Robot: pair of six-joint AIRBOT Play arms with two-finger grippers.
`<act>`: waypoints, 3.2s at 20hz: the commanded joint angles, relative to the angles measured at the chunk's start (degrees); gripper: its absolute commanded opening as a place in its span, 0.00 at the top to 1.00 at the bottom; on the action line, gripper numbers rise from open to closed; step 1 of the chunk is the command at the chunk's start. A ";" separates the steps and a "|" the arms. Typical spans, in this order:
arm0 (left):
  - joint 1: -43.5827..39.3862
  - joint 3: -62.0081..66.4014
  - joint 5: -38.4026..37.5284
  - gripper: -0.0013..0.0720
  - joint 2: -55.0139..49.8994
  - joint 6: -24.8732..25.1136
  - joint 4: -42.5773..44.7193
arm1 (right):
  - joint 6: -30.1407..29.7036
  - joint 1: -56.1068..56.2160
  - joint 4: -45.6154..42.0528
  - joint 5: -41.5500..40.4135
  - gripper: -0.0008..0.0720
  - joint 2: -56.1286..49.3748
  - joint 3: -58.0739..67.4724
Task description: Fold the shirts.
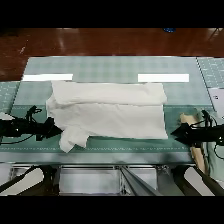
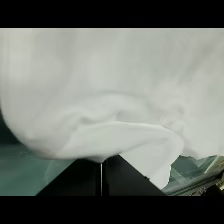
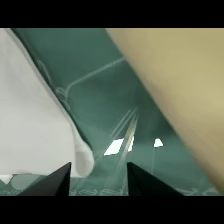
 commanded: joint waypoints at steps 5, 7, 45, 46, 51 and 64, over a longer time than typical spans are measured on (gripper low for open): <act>-0.15 0.35 -1.81 0.96 0.02 0.39 -0.83 | -1.99 -0.76 6.47 0.07 0.43 -2.14 -3.41; -0.15 0.35 -1.81 0.96 0.02 0.39 -0.83 | -2.97 1.11 8.70 -1.11 0.43 -4.94 -3.41; -12.87 61.77 -2.40 0.77 -39.95 -6.19 -8.31 | -5.62 18.80 23.74 -15.52 0.81 -41.38 44.74; -13.40 61.81 -2.12 0.39 -40.11 -6.05 -8.28 | -5.68 18.80 23.71 -15.50 0.43 -41.81 44.74; -7.98 71.56 -11.63 0.29 -38.32 -10.73 -0.76 | -6.75 11.15 22.10 -2.38 0.42 -39.65 50.73; -16.79 34.38 14.53 0.29 4.00 -4.42 6.71 | -4.39 11.21 17.64 -11.96 0.42 -41.62 42.14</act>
